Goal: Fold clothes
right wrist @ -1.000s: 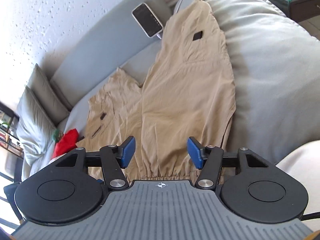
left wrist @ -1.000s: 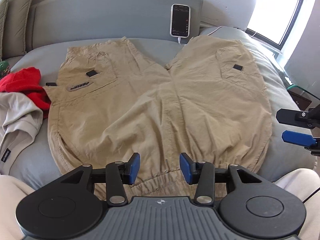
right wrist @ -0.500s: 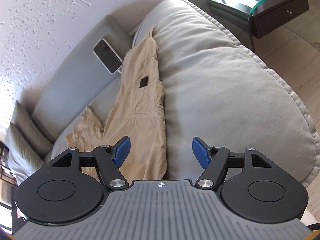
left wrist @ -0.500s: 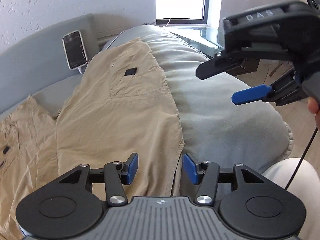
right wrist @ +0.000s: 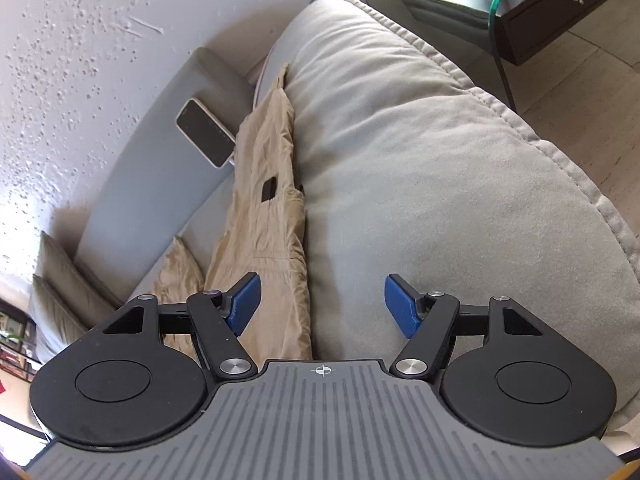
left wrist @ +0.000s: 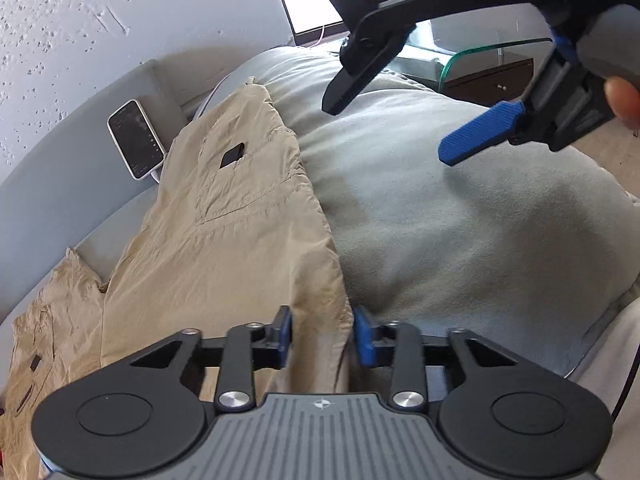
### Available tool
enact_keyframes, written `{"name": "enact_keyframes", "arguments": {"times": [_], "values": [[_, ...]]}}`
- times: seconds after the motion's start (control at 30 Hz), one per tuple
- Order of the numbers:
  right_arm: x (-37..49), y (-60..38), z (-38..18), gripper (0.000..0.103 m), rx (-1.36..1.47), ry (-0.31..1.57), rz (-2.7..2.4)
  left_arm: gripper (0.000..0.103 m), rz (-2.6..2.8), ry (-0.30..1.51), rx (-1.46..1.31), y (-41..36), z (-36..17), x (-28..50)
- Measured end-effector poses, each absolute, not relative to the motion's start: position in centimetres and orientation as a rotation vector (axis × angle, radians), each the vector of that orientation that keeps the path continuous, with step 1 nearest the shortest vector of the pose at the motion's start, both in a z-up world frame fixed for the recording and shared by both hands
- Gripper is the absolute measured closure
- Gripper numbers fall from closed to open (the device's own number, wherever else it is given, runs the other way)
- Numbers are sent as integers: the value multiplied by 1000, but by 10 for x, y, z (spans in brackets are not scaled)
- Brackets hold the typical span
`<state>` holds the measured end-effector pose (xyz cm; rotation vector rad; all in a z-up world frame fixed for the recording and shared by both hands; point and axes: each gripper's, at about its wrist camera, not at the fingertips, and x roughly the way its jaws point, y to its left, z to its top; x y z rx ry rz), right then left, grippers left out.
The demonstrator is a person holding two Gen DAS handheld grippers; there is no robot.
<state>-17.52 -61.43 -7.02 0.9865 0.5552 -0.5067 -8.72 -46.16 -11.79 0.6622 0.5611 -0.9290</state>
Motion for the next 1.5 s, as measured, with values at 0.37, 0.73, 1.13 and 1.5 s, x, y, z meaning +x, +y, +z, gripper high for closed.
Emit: {"name": "enact_keyframes", "arguments": {"times": [0.37,0.73,1.13,1.5], "values": [[-57,-693,-66,37,913,523,-477,99,-1028,821,303,-403,-63,-3],[35,-732,-85,93,827,606,-535,99,-1072,926,158,-389,-64,35],[94,-645,-4,101,463,546,-536,100,-1101,916,-57,-314,-46,71],[265,-452,14,101,148,611,-331,100,-864,996,-374,-163,-78,145]]}}
